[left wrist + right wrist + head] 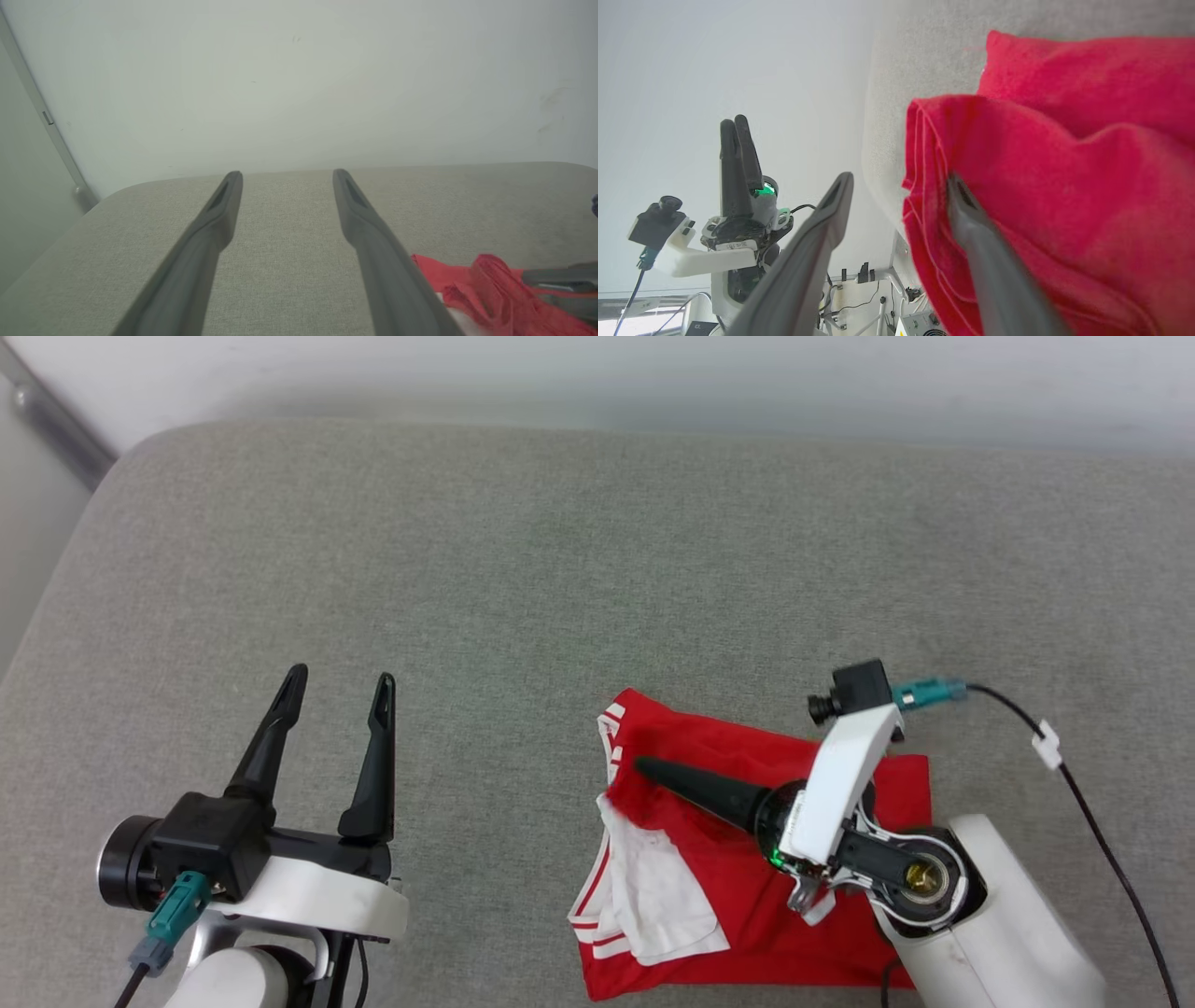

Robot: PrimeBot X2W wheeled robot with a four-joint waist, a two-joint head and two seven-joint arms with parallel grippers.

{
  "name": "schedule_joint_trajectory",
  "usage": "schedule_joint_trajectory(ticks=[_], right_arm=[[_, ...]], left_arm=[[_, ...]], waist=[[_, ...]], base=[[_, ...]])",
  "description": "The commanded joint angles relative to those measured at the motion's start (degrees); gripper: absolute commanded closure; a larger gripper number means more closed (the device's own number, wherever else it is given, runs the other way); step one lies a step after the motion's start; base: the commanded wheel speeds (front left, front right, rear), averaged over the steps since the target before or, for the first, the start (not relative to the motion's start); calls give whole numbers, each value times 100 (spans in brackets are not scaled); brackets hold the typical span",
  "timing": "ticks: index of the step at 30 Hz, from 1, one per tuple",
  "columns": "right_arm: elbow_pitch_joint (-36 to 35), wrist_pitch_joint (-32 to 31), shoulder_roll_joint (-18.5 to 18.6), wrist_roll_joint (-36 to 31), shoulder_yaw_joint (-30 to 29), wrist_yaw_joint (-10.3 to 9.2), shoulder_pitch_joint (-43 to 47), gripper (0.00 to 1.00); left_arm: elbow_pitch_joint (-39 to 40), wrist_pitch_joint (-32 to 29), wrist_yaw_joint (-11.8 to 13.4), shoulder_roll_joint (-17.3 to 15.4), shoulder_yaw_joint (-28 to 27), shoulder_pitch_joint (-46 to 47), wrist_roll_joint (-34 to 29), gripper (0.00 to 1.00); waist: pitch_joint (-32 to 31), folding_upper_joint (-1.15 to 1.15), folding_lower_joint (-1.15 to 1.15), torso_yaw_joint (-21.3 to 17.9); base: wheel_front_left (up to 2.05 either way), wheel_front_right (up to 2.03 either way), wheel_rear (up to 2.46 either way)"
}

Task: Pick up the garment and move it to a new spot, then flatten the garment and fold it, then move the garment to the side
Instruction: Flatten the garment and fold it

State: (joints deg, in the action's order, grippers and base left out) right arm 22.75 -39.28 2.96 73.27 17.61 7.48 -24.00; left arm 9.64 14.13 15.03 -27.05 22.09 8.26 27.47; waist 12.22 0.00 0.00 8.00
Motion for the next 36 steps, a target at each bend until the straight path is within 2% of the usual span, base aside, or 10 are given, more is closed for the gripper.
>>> schedule_joint_trajectory(ticks=[1, 5, 8, 10, 12, 16, 20, 24, 29, 36], right_arm=[[-273, 67, 56, -127, 106, 2, -77, 0], [-1014, 445, 441, -929, 431, 1, -9, 0], [-1422, 890, 769, -1772, 525, 1, 122, 0], [-1563, 1197, 1000, -2442, 426, 1, 203, 0], [-1631, 1422, 1081, -3016, 240, 1, 354, 0], [-1723, 1819, 1210, -4193, -449, 1, 707, 0], [-1943, 2305, 1100, -5110, -1282, 1, 1073, 0], [-2268, 3103, 861, -5687, -1907, 1, 1389, 0], [-2635, 3773, 542, -6074, -2023, 1, 1723, 0], [-2971, 3691, 358, -6279, -1988, 1, 2377, 0]], left_arm=[[-21, 31, -19, -2, -6, 25, 3, 0], [-42, 31, 24, -10, -11, -30, -16, 0], [-59, 37, 51, -13, -23, -63, -13, 0], [-70, 42, 61, -4, -32, -75, -3, 0], [-88, 49, 89, 11, -38, -93, 3, 0], [-159, 69, 148, 41, -104, -198, 37, 0], [-232, 78, 196, 96, -176, -318, 22, 0], [-313, 99, 222, 149, -257, -427, -12, 0], [-412, 109, 218, 176, -354, -587, -57, 0], [-471, 113, 249, 152, -361, -811, -112, 0]], waist=[[-48, 0, 0, -52], [-127, 0, 0, -148], [-176, 0, 0, -226], [-197, 0, 0, -280], [-212, 0, 0, -336], [-252, 0, 0, -474], [-321, 0, 0, -582], [-439, 0, 0, -667], [-671, 0, 0, -761], [-1042, 0, 0, -773]], base=[[0, 0, 0], [0, 0, 0], [0, 0, 0], [0, 0, 0], [0, 0, 0], [0, 0, 0], [0, 0, 0], [0, 0, 0], [0, 0, 0], [0, 0, 0]])
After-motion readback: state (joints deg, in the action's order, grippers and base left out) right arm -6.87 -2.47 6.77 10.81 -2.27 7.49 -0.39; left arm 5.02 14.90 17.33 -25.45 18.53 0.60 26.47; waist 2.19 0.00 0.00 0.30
